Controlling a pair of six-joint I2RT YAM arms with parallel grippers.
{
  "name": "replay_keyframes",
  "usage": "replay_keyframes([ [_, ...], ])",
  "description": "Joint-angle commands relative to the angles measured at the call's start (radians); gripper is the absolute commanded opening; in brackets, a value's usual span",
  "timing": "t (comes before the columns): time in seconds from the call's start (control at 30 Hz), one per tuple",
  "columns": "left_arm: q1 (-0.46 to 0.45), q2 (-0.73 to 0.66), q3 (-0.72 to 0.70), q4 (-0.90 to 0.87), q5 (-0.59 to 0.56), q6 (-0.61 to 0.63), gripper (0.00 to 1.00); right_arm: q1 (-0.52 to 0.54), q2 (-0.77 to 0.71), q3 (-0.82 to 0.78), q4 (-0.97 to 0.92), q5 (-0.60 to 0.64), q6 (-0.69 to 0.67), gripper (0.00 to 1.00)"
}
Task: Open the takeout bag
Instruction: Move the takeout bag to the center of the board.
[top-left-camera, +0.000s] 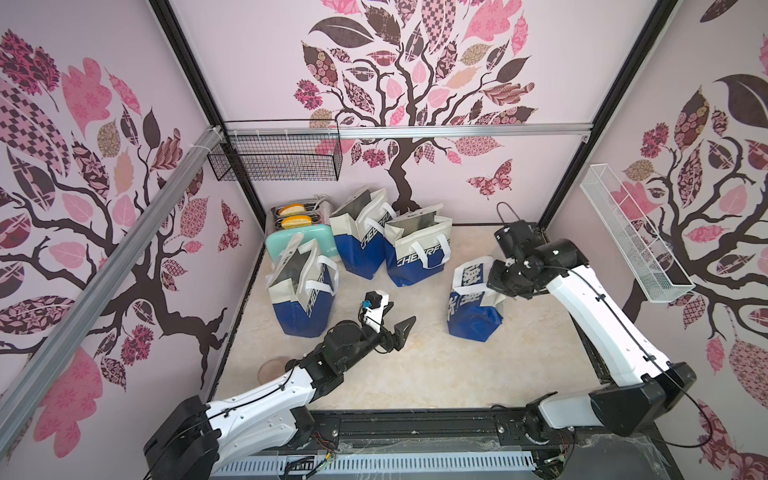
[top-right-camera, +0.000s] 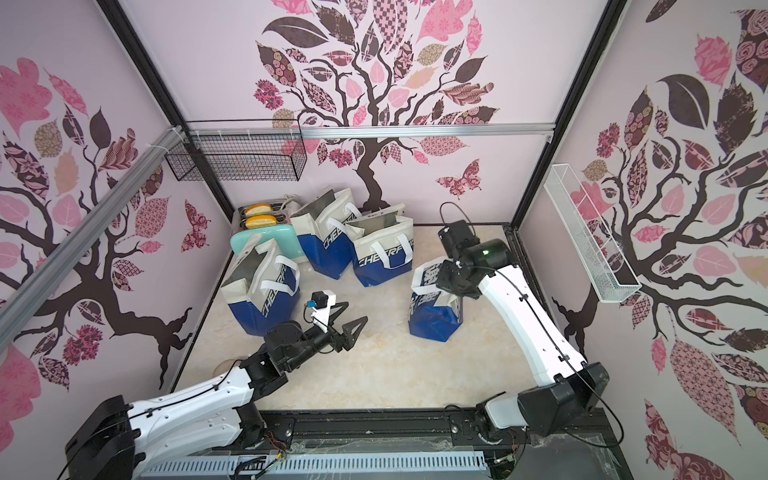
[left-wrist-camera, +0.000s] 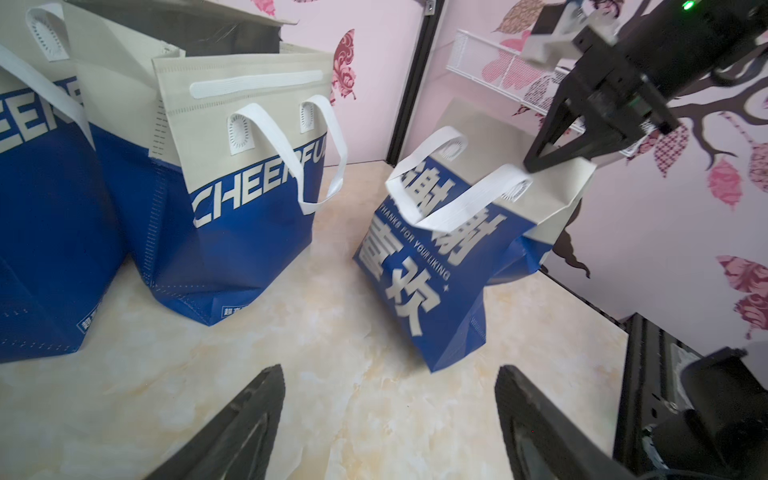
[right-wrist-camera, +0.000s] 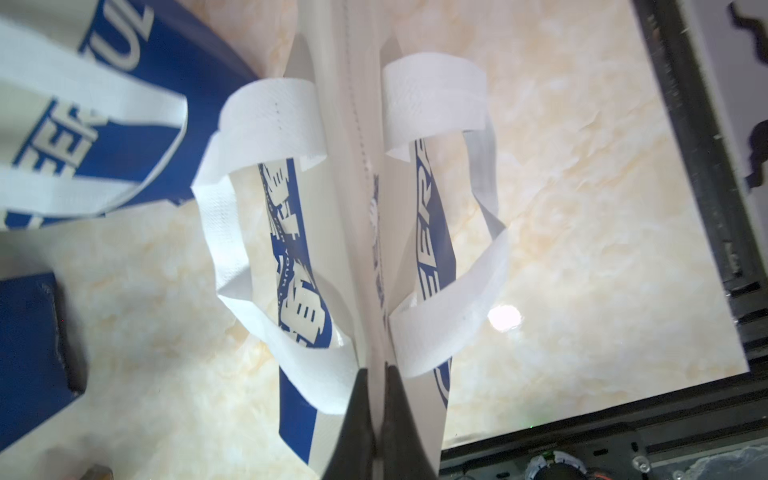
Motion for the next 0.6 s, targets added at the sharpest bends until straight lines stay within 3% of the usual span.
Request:
replay_keyframes([
  [0.0, -0.008, -0.081, -0.030, -0.072, 0.062, 0.024, 0.84, 0.019, -0.041, -0.087, 0.178, -0.046, 0.136, 0.16],
  [0.07, -0.013, -0.145, -0.046, -0.121, 0.070, 0.026, 0.84, 0.021, -0.040, -0.106, 0.223, -0.057, 0.149, 0.24],
  [0.23, -0.022, -0.285, -0.082, -0.192, 0.132, 0.028, 0.85, 0.025, -0.026, -0.099, 0.345, -0.131, 0.182, 0.62],
  [0.27, -0.030, -0.297, -0.084, -0.206, 0.140, 0.030, 0.84, 0.025, -0.034, -0.112, 0.397, -0.158, 0.200, 0.65],
  [0.4, -0.129, -0.259, -0.067, -0.245, 0.081, 0.070, 0.85, 0.025, -0.039, -0.117, 0.484, -0.177, 0.255, 0.66],
  [0.47, -0.195, -0.191, -0.051, -0.235, 0.019, 0.080, 0.85, 0.025, -0.037, -0.106, 0.473, -0.156, 0.267, 0.66],
  [0.57, -0.222, -0.068, -0.037, -0.152, -0.024, 0.023, 0.85, 0.025, -0.061, -0.113, 0.440, -0.117, 0.240, 0.66],
])
